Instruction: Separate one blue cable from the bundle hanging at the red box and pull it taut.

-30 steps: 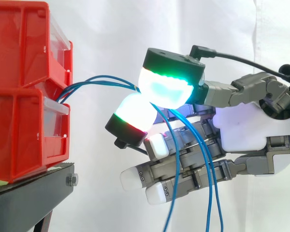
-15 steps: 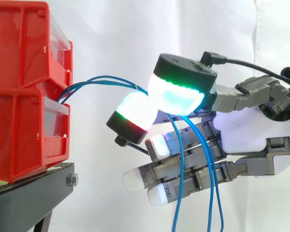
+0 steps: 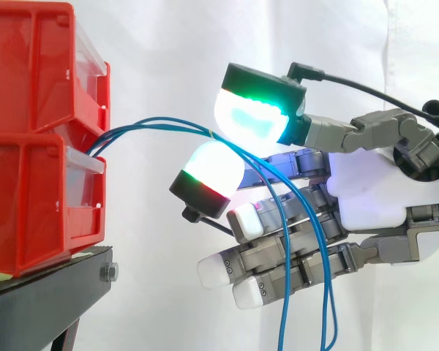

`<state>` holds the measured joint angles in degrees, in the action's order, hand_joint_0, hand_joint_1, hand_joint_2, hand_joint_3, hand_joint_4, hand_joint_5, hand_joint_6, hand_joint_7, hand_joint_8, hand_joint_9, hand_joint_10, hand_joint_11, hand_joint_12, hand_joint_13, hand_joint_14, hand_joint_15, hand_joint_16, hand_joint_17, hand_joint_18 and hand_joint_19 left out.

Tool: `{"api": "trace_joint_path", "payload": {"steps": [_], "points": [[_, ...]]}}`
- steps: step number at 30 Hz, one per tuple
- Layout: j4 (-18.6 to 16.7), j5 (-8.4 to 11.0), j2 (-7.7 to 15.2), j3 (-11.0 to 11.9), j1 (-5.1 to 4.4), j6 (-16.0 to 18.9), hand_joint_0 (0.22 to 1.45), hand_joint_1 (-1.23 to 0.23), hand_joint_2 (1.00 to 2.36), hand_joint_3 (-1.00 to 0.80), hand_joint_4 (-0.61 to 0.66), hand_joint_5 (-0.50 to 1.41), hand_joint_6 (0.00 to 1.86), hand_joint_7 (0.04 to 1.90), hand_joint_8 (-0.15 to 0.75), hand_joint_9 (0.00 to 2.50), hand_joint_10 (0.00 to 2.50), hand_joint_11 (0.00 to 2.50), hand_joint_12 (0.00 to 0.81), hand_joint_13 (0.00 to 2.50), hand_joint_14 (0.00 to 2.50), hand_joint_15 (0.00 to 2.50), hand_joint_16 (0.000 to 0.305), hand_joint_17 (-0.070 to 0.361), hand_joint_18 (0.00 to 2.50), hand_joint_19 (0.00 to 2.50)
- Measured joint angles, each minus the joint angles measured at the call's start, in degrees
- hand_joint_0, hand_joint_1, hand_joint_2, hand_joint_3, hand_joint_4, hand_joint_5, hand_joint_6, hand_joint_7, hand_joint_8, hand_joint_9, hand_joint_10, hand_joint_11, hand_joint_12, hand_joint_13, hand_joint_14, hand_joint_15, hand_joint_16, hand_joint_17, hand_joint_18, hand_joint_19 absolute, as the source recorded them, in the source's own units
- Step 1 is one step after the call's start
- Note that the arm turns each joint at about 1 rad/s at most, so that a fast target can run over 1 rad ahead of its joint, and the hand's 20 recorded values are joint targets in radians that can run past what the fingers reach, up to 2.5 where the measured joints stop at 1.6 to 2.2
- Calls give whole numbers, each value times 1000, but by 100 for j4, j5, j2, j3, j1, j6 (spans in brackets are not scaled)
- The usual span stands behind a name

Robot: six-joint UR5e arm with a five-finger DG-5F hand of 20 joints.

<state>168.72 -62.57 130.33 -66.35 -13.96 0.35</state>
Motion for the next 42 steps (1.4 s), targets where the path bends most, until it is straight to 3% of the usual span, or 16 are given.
{"api": "trace_joint_path", "payload": {"steps": [6, 8, 12, 15, 35, 39, 42], "points": [[18, -1, -5, 1, 6, 1, 739, -745, 1016, -342, -141, -221, 925, 1099, 276, 1006, 22, 730, 256, 799, 12, 306, 31, 69, 611, 386], [19, -1, -5, 2, 9, 0, 788, -787, 1015, -357, -163, -223, 929, 1239, 275, 1023, 21, 732, 252, 806, 12, 326, 30, 68, 591, 418], [31, -1, -13, 1, 20, 0, 856, -824, 1000, -500, -237, -218, 940, 1252, 260, 1081, 23, 751, 242, 833, 14, 342, 28, 64, 586, 449], [60, -6, -23, 3, 28, 0, 866, -838, 1000, -500, -282, -215, 938, 1246, 244, 1094, 23, 747, 237, 849, 13, 343, 28, 62, 598, 438], [227, -113, -34, 0, 108, 0, 760, -957, 1000, -500, -202, -214, 908, 1093, 205, 1045, 21, 763, 230, 843, 14, 335, 26, 59, 634, 345], [250, -115, -34, 1, 118, 0, 654, -958, 1000, -500, -164, -222, 897, 1045, 213, 1031, 23, 752, 233, 838, 14, 338, 27, 60, 625, 374], [270, -116, -35, 1, 127, 1, 544, -834, 1000, -500, -111, -223, 888, 983, 242, 1054, 22, 738, 251, 851, 14, 349, 31, 70, 647, 399]]}}
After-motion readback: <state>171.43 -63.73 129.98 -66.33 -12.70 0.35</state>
